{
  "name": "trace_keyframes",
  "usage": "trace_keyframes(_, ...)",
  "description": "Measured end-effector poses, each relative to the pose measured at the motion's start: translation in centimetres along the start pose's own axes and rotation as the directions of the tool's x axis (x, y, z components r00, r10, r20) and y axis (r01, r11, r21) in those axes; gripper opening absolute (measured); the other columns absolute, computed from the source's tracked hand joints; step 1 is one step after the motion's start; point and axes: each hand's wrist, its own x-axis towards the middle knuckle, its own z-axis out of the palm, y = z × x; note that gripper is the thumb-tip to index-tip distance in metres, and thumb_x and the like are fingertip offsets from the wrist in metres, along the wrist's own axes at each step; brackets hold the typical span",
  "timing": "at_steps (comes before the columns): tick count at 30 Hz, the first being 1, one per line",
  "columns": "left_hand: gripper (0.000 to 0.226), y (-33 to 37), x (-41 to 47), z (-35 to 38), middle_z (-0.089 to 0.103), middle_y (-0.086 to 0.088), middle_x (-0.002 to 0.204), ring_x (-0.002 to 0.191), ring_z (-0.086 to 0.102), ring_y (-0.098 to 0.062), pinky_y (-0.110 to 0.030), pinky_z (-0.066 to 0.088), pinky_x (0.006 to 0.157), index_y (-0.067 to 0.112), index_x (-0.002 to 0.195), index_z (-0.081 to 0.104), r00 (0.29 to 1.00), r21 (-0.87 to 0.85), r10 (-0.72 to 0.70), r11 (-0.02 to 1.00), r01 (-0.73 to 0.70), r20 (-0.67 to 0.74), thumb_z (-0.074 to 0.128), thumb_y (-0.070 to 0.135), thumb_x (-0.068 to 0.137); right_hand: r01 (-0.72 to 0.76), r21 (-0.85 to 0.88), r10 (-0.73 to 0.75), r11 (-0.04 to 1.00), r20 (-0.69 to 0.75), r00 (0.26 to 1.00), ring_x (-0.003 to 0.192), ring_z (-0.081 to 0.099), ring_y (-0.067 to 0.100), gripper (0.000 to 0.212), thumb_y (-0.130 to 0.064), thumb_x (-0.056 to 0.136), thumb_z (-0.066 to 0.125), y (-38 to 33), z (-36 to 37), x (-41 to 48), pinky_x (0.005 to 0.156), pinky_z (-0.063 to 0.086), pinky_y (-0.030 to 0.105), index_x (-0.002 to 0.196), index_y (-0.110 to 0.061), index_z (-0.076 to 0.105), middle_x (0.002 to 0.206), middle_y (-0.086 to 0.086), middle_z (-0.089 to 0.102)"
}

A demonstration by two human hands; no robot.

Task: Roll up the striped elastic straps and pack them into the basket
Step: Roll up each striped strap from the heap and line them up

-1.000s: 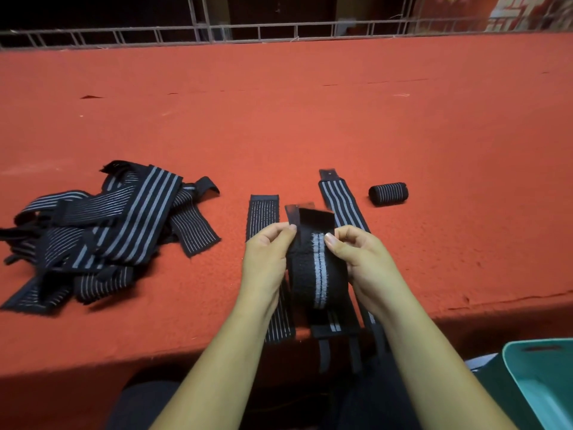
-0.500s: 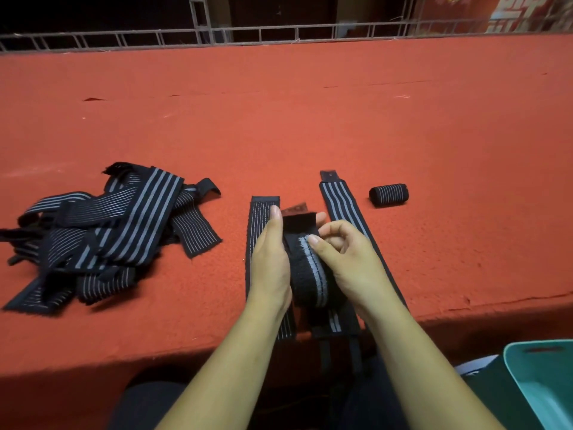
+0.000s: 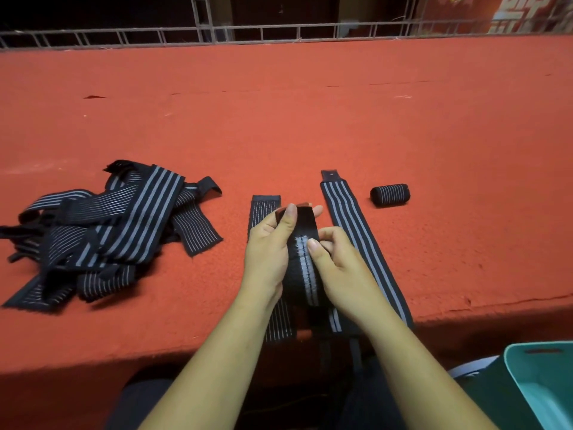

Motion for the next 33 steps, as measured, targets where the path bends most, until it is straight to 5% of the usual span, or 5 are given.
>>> trace_keyframes(6,0.049,-0.1,0.4,0.6,0.068,-0.001,0.129,0.123,0.061,-0.022,-0.048,0.043,0.11,0.026,0.123,0.068,1.0,0.214,0.024,0.977,-0.024,0.005,0.054,0.061,0.093,0.065,0.007,-0.062,0.998,-0.187,0.98,0.061,0.057,-0.001,0.009,-0.025,0.101,0.056,-0.1,0.0,0.4,0.06,0.045,0.023,0.094,-0.019,0.057,0.072,-0.008,0.065)
trace_keyframes(10,0.019,-1.3,0.2,0.3,0.071,0.015,0.11,0.105,0.065,-0.002,-0.026,0.048,0.096,0.029,0.117,0.063,0.975,0.483,0.127,0.853,-0.2,0.18,0.055,0.032,0.1,0.074,0.157,-0.025,0.985,-0.294,0.956,0.081,0.071,0.013,0.016,-0.031,0.095,0.061,-0.3,-1.3,1.4,0.076,0.056,0.04,0.103,-0.017,0.062,0.089,0.001,0.074)
trace_keyframes(21,0.03,0.0,0.0,-0.4,0.071,-0.006,0.116,0.11,0.065,-0.024,-0.039,0.052,0.098,0.021,0.116,0.07,0.974,-0.038,0.076,0.997,-0.069,0.214,0.065,0.014,0.087,-0.03,0.536,-0.044,0.844,0.125,0.991,0.099,0.069,0.03,0.032,0.002,0.096,0.053,-0.9,-4.5,2.8,0.087,0.057,0.04,0.114,-0.017,0.07,0.108,0.016,0.072)
trace_keyframes(29,0.032,0.1,-0.8,-0.9,0.072,-0.001,0.098,0.102,0.065,-0.014,-0.024,0.051,0.084,0.021,0.08,0.074,0.956,0.044,0.092,0.993,-0.108,0.277,0.045,0.012,0.092,-0.107,0.453,0.003,0.885,0.224,0.975,0.072,0.07,0.007,0.02,0.007,0.097,0.047,-1.8,-6.2,2.2,0.065,0.054,0.019,0.098,0.001,0.066,0.075,0.0,0.074)
trace_keyframes(33,0.017,-0.1,-0.5,-0.8,0.068,0.003,0.1,0.101,0.062,-0.014,-0.033,0.048,0.088,0.026,0.09,0.07,0.941,0.184,0.113,0.966,-0.179,0.32,0.061,0.013,0.086,-0.025,0.263,-0.03,0.965,0.202,0.979,0.082,0.062,0.018,0.01,-0.014,0.089,0.072,-1.5,-6.5,2.4,0.068,0.05,0.026,0.096,-0.016,0.066,0.094,0.004,0.07)
